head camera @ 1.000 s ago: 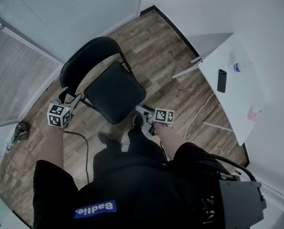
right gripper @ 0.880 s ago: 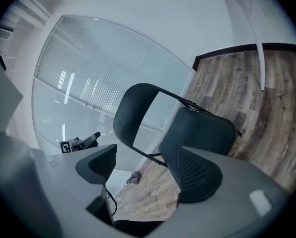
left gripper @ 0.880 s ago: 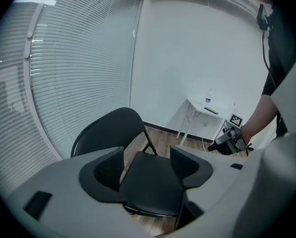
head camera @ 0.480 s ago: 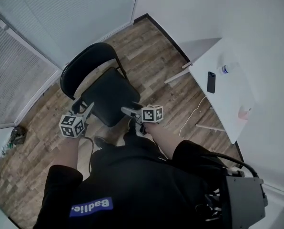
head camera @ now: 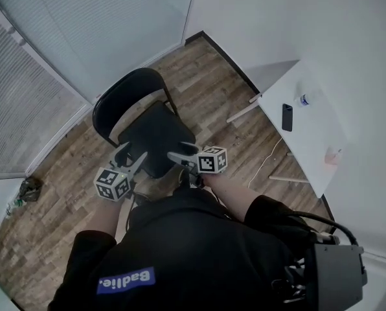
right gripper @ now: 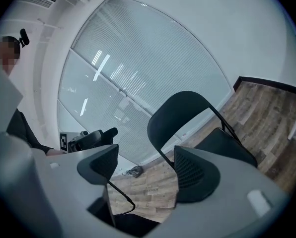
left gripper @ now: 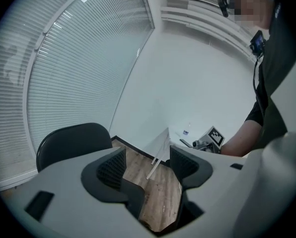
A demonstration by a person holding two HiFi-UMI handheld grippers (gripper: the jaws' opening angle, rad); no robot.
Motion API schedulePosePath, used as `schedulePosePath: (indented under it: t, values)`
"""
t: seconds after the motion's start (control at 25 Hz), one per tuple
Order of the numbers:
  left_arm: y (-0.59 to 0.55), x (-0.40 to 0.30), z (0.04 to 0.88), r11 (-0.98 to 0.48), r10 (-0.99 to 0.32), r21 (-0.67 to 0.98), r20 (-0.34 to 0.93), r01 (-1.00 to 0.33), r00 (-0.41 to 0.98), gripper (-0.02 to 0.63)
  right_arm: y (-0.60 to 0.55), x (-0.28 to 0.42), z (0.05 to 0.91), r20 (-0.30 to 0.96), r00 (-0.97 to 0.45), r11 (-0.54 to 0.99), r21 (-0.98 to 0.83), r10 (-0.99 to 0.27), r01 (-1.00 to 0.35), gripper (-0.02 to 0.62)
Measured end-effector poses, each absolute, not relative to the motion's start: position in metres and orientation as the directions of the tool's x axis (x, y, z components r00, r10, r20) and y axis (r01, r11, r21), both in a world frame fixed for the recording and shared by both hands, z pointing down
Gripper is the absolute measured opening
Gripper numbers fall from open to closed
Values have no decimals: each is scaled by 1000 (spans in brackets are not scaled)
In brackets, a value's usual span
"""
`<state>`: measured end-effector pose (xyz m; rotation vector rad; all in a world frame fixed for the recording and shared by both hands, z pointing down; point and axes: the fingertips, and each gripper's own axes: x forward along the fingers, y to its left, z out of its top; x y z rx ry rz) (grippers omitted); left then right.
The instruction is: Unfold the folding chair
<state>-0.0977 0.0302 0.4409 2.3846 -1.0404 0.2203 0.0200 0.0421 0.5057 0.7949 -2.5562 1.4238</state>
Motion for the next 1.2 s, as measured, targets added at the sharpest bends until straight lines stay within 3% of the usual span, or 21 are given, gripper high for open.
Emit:
schedulePosePath:
  t: [0.44, 0.68, 1.2]
  values:
    - [51, -78, 367, -645, -634, 410, 186, -645, 751, 267, 50, -6, 422, 224, -895, 596, -680, -386, -427, 255]
    - [61, -67, 329, -698, -623, 360, 120, -618, 773, 137, 54, -22, 380, 148, -910, 680, -620, -388, -391, 152]
    - [67, -69, 298, -721, -624, 326, 78, -612, 777, 6, 62, -44, 329, 87, -921, 794, -480, -380, -373, 28]
